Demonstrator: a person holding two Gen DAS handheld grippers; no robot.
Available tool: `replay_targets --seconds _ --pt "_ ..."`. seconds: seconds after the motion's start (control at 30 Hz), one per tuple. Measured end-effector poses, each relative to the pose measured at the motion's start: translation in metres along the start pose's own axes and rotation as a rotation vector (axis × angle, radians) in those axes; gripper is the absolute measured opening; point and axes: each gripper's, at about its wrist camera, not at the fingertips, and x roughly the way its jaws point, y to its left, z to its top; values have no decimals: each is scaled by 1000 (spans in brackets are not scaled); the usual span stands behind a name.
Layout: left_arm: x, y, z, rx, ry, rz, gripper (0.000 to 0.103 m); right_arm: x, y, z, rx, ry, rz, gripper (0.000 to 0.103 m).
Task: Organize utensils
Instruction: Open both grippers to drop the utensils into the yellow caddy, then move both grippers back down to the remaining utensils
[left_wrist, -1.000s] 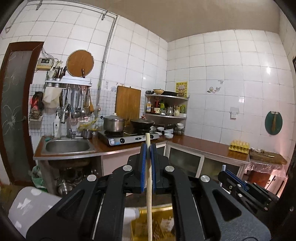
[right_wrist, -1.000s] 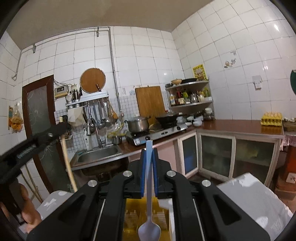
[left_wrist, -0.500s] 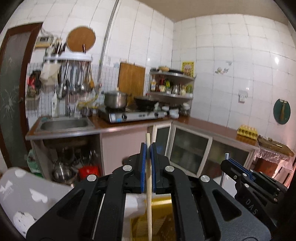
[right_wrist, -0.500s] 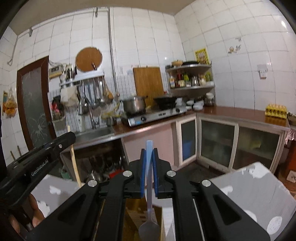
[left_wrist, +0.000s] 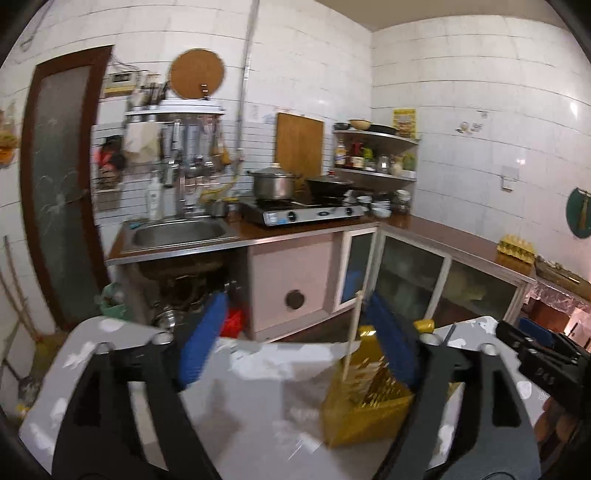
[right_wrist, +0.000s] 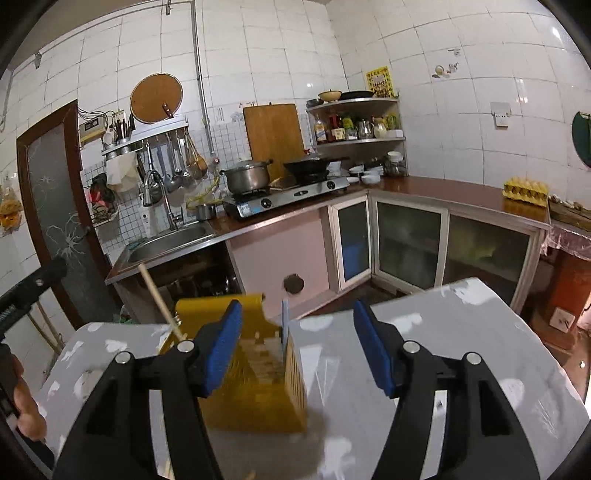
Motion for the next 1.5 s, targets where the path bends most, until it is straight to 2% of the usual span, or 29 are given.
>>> replay_targets --seconds 0.03,0.07,0.17,0.23,0.43,0.6,0.8,0.87,1.1,1.17,1.27,1.33,1.5 --pt "-12 5 -1 1 7 13 95 -9 0 -4 -2 11 3 62" --pt "-21 8 -3 2 11 23 97 -16 0 -7 -5 19 4 62" --pt "-49 15 -12 20 22 45 98 -42 3 -25 -18 62 6 62" --pt "-62 19 -22 31 65 37 98 -52 5 -34 -19 93 10 63" --pt "-72 34 -62 28 177 42 98 -67 8 -76 -11 193 -8 62" --pt "-62 46 -109 0 261 55 98 -61 16 -115 -31 263 -25 62" --pt "-41 47 -155 7 346 74 98 -35 19 -158 -21 351 -66 61" --pt "-33 46 -165 5 371 67 98 -25 19 -168 -13 380 -74 53" --pt "-15 46 -180 -15 426 56 98 1 26 -182 3 459 -84 43" --pt "-10 47 -184 -21 444 59 98 9 29 -188 9 488 -82 37" --pt "-5 48 -186 -18 456 67 98 13 34 -190 25 494 -79 37" --pt "-2 48 -188 -15 463 70 98 18 38 -191 34 509 -76 33" --pt "5 43 -192 -7 485 71 98 27 46 -189 27 537 -122 27"
